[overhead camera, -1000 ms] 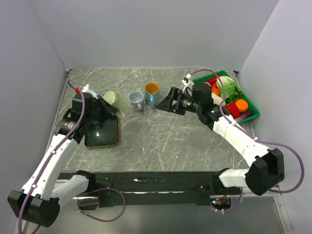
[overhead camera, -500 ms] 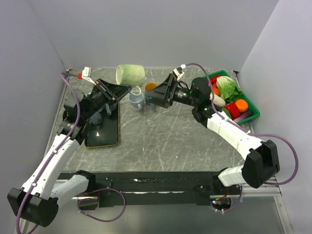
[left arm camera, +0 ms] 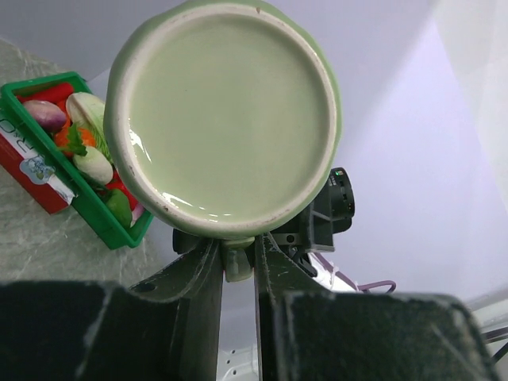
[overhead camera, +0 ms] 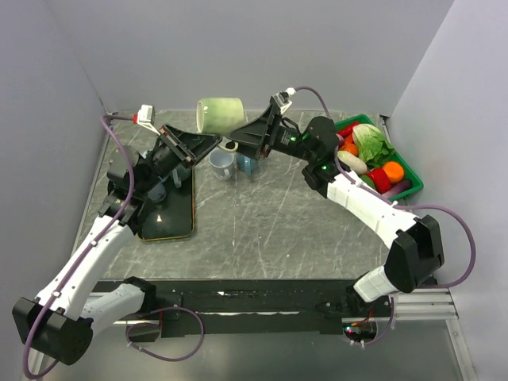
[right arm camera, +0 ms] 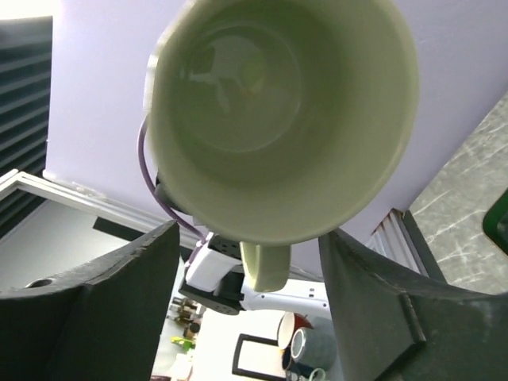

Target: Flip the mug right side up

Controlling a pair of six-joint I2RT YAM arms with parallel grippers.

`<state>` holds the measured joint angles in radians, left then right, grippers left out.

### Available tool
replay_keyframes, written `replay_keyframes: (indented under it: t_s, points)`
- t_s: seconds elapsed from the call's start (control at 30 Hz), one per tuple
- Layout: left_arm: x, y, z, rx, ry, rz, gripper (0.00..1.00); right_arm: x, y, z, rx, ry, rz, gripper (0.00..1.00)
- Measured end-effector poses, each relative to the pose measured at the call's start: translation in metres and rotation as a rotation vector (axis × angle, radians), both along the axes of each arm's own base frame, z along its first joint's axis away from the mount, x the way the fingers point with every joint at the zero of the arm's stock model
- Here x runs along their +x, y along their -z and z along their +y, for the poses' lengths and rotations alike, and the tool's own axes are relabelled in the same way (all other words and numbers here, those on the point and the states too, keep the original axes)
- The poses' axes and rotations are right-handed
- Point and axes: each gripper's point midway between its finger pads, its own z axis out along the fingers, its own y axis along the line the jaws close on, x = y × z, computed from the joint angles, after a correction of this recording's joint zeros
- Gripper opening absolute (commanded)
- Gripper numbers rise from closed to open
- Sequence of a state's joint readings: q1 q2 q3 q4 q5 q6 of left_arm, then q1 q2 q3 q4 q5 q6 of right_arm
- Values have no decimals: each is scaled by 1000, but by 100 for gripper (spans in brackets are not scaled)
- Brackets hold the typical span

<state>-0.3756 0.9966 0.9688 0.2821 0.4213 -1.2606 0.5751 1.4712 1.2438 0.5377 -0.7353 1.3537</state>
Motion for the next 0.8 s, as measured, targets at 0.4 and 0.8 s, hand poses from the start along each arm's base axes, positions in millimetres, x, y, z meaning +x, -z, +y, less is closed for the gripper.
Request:
replay_keyframes:
  t_s: [0.4,0.8]
  points:
    - [2,-5,1,-8,-21,-28,6,5,3,10,5,-30,59,0]
    - [4,7,2,174,-55,-43,96,22,37,8,-143,57,88,0]
